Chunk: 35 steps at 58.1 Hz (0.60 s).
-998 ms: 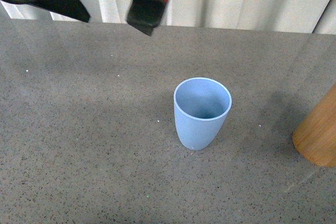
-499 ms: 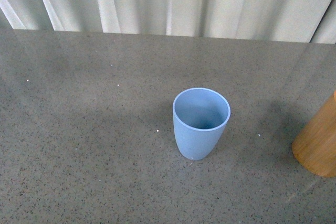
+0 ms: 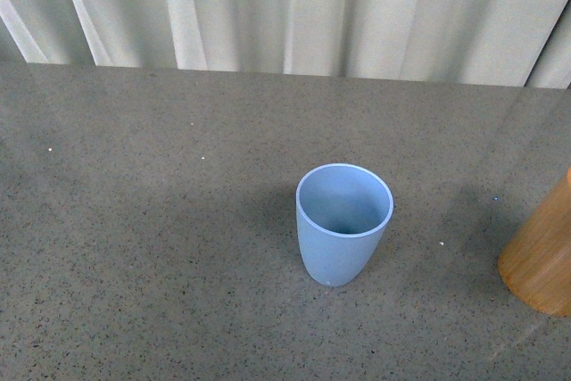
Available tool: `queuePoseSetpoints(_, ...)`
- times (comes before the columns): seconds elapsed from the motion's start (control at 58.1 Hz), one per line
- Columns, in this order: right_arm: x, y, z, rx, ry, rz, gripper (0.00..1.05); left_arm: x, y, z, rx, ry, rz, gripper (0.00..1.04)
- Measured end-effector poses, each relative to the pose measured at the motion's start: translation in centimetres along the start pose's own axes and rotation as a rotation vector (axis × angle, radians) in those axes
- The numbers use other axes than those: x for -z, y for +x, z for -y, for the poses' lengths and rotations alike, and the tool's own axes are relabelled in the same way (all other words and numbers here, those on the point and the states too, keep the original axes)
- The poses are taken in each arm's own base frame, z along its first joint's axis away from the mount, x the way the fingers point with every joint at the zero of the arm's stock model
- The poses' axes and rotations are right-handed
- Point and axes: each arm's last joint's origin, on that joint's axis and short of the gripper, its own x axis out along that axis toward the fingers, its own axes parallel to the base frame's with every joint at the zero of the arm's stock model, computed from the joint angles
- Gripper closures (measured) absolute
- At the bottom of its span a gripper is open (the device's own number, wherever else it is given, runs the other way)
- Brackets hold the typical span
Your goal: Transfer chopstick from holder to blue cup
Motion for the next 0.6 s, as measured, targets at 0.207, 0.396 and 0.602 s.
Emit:
queuePoseSetpoints(0.207, 0.0, 0.0, 0.0, 0.000, 0.000, 0.000, 0.10, 1.1, -2.7, -1.0, 0.001, 0.000, -0.005, 1.01)
queuePoseSetpoints(0.396, 0.0, 0.0, 0.0, 0.000, 0.000, 0.000, 0.10, 1.7, -4.5, -2.2, -0.006, -0.001, -0.004, 1.01)
queuePoseSetpoints(0.602, 0.0, 0.0, 0.0, 0.000, 0.000, 0.000, 0.10, 2.5, -5.6, -2.2, -0.003, -0.001, 0.003, 1.01)
